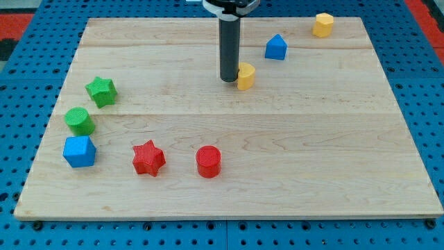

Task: Slide the red circle to the top right side of the red star

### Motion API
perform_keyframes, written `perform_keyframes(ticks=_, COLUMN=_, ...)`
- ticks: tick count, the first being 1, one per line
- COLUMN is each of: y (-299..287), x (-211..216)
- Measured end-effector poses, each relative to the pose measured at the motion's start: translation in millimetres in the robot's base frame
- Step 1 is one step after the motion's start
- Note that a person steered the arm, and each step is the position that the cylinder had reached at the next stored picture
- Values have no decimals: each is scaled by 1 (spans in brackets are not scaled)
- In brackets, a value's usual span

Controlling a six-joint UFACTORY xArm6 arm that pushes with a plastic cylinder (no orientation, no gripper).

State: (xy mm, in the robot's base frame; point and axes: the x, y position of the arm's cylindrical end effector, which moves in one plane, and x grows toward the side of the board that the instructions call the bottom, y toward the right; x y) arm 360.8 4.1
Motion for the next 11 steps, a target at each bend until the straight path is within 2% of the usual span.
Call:
perform_keyframes(ticks=1, y=-27, x=53)
perform_keyframes(ticks=2, y=27, x=85)
perform_keyframes(ticks=3, y=60, x=182)
perform_keyframes(ticks=4, y=14, x=214)
perform_keyframes(ticks=5, y=-33, x=173)
perform_keyframes(ticks=7, y=-34, x=171)
perform_keyframes(ticks=8, y=-32, x=176)
perform_keyframes(ticks=10, y=-38, x=224)
perform_keyframes(ticks=11, y=-43, x=182)
